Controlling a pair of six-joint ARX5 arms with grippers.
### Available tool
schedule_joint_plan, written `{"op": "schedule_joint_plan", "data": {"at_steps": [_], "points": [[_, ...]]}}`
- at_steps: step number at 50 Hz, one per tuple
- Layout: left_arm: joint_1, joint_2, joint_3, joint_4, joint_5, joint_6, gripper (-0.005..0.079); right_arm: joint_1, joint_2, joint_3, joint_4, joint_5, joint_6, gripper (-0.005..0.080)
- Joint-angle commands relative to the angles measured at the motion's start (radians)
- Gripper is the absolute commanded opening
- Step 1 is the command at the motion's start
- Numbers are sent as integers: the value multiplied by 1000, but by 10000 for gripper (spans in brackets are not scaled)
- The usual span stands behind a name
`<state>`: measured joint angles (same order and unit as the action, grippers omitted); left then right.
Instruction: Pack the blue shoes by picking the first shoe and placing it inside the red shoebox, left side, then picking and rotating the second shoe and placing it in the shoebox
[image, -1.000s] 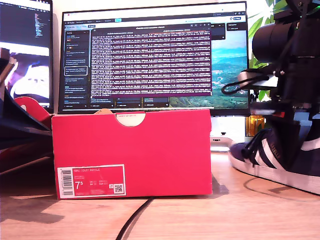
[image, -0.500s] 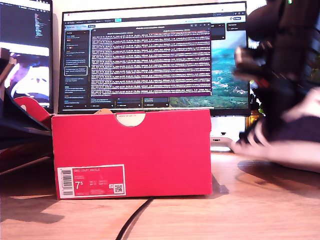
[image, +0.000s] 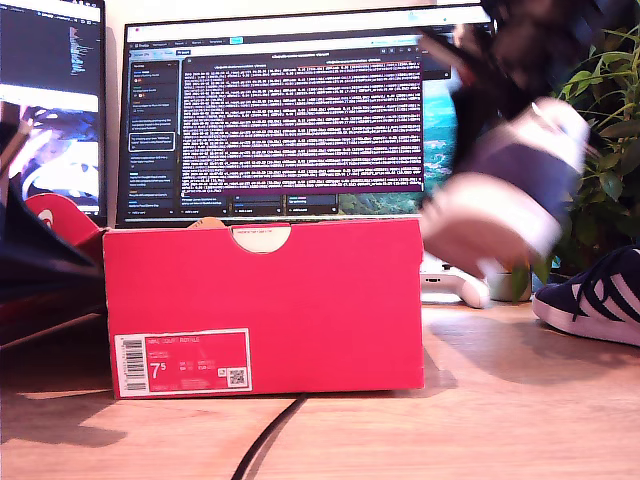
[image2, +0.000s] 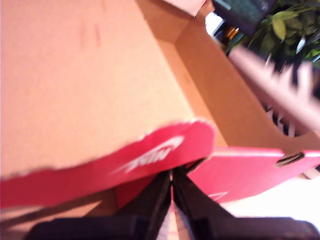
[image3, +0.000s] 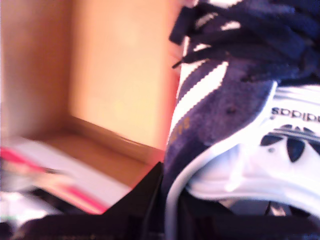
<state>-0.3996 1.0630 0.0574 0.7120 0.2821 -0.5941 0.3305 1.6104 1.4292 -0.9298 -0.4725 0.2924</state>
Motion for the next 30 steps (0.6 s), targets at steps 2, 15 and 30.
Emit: {"op": "schedule_joint_plan", "data": {"at_steps": [2,15,30], "points": [[-3,5,-21,5,-3,26,-19,27,-8,48,50,-35,28,-13],[-3,5,-21,20,-2,25,-20,124,-7,52,232,-60,160,-13],[-3,5,-20,80,20,-13,-20,251,27,52,423,92,210,-13]]}}
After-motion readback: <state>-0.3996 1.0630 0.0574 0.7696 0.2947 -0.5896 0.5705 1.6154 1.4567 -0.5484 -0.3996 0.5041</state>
